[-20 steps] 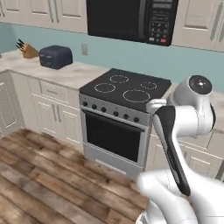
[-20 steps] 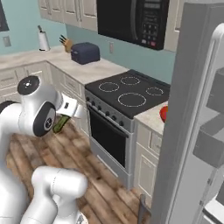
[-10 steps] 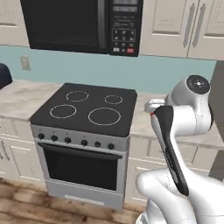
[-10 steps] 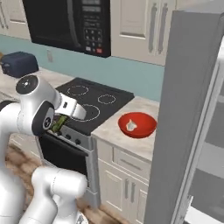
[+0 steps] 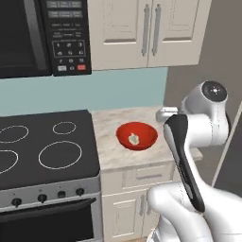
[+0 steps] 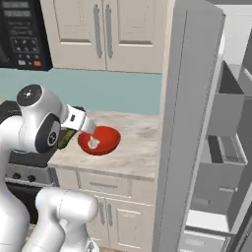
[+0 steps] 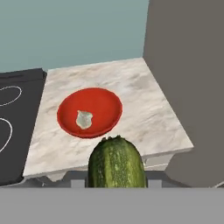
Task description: Take the squash, garlic, and steak from the freezer and place them in the bowl on the counter.
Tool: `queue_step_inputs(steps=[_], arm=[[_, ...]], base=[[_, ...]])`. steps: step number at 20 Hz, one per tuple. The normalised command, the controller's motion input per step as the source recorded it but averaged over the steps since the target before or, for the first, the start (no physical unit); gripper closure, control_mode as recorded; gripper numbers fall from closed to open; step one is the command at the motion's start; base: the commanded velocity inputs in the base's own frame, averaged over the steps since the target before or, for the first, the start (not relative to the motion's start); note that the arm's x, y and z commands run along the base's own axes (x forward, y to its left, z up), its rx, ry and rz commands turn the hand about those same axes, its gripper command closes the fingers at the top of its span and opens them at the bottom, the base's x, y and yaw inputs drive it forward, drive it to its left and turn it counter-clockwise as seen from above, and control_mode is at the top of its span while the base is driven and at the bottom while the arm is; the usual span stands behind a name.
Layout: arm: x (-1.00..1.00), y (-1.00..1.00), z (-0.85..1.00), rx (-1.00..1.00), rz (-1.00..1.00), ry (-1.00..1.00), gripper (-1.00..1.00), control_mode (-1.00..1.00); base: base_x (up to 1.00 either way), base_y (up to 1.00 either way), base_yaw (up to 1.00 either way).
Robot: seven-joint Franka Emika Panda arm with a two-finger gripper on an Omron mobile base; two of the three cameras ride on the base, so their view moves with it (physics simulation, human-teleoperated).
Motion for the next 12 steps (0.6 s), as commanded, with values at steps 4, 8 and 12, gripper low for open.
queue_step_inputs(steps=[4,8,12], arm=[[0.25,0.11,-0.14,-0.05,-0.09,0.09,1.00,-1.00],[1.00,0.59,-0.74,-0.23,-0.24,0.53,1.00,-1.00],[0.91,0.43,-0.95,-0.16,-0.05,0.71,1.00,-1.00]], base=[[0.75,0.23,-0.31],[0.00,0.00,0.00],[0.00,0.00,0.00]])
